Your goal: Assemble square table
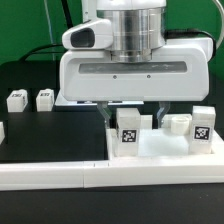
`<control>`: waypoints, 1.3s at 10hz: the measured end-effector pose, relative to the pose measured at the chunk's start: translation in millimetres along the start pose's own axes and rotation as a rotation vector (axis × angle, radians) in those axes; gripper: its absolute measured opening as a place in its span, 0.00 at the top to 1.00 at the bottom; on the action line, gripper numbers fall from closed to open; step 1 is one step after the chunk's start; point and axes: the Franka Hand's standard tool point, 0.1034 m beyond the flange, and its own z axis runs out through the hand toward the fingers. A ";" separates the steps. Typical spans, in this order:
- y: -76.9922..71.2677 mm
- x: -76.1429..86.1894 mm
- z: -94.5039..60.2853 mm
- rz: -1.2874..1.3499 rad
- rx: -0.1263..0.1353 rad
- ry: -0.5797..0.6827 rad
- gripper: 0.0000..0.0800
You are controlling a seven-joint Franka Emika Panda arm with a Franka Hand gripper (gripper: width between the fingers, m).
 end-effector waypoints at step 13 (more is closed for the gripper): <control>-7.6 0.9 2.2 1.226 0.113 -0.074 0.64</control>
Offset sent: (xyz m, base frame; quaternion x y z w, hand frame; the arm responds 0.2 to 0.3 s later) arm 0.0000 0.0000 0.0000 0.0000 0.0000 0.1938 0.9810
